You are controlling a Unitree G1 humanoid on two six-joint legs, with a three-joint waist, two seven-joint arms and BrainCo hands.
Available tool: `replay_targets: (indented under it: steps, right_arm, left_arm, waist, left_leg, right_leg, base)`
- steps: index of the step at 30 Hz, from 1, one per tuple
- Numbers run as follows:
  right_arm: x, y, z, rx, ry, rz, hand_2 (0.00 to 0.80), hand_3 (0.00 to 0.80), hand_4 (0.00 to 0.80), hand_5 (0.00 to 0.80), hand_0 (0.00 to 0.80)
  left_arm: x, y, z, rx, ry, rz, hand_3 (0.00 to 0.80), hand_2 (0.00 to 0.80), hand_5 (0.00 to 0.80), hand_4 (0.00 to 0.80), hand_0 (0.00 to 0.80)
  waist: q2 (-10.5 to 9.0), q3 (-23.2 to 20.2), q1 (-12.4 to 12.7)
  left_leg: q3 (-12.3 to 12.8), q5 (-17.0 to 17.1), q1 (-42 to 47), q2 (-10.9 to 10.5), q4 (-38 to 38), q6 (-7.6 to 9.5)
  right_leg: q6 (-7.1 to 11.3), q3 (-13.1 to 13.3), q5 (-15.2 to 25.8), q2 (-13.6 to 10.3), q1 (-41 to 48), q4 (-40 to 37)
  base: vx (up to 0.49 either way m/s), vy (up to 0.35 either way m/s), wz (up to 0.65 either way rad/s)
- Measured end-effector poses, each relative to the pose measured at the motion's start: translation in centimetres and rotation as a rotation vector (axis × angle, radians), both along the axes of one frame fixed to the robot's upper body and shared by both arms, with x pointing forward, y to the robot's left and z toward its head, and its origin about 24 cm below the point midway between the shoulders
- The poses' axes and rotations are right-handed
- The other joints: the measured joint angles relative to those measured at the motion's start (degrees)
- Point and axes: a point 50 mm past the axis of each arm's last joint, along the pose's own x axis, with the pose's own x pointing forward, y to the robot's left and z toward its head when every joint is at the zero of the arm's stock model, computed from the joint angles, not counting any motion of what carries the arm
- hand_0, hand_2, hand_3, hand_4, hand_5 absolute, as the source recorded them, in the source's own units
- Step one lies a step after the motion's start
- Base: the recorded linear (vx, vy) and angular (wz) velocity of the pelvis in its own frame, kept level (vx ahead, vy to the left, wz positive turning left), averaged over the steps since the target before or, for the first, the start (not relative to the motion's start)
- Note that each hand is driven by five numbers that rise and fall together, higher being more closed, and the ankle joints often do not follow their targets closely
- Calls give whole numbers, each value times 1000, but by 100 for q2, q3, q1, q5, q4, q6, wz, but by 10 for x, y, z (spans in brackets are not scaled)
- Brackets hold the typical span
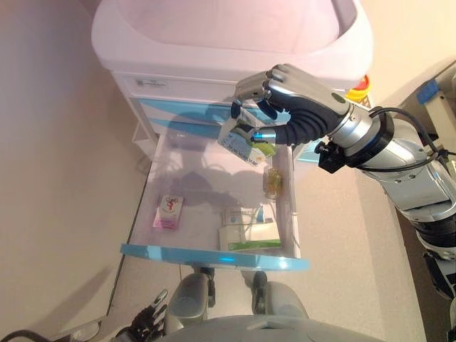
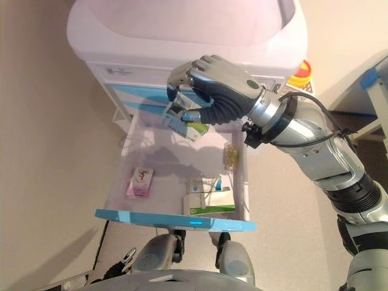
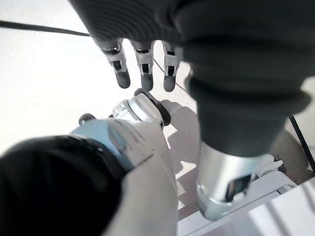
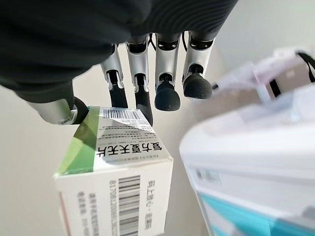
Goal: Open the drawer and pick up the medicine
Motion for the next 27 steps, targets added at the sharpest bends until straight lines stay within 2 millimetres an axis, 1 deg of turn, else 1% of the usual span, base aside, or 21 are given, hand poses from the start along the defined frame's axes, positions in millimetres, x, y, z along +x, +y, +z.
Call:
replay_targets:
  steps: [5,8,12,16,20,24,27]
  right_arm:
    - [0,0,1,13,19,-2,800,800,800,800,800]
    - [1,-1,1,37,47,1,800,800,800,800,800]
    - [2,-1,5,69,52,0,800,800,800,800,800]
    - [8,-3,16,113,41,-18,800,800,800,800,800]
    - [17,-7,24,155,22,-58,800,800,800,800,800]
    - [22,-9,42,198,-41,-86,800,800,800,800,800]
    - [24,-11,50,204,-95,-116,800,800,800,800,800]
  left_arm:
    - [-8,0,-2,9,38,9,0,0,0,0,0]
    - [-9,0,-2,14,49,-9,0,0,0,0,0]
    - [-9,0,-2,19,56,-16,0,0,0,0,0]
    - [-10,0,-2,21,62,-21,0,0,0,0,0]
    - [-12,0,-3,21,76,-19,0,0,0,0,0]
    - [-14,2,-2,24,81,-18,0,0,0,0,0]
    - [-15,2,-3,21,88,-17,0,0,0,0,0]
  waist:
    - [-17,-161,8]
    - [-21,-284,3]
    - [-32,-317,5]
    - [-59,-356,12]
    - [-113,-428,83]
    - [-133,-454,141]
    - [-135,-456,175]
  left_leg:
    - [8,9,94,4,-105,-3]
    - [7,13,109,8,-129,-10]
    - [12,25,190,5,-185,-16]
    - [5,29,195,6,-195,-21]
    - [2,44,294,-1,-284,-24]
    - [-9,40,289,2,-289,-24]
    - [-33,39,290,0,-285,-25]
  right_leg:
    - [0,5,1,2,59,-69]
    - [0,6,0,1,64,-81]
    - [0,7,1,11,124,-98]
    - [-5,0,6,22,146,-148]
    - [5,-7,28,27,235,-177]
    - [5,-19,28,28,239,-183]
    - [4,-44,28,29,268,-204]
  base:
    - [37,-16,-1]
    - [12,-6,0]
    - [0,0,0]
    - [0,0,0]
    - [0,0,0]
    - [8,6,1]
    - [41,31,5]
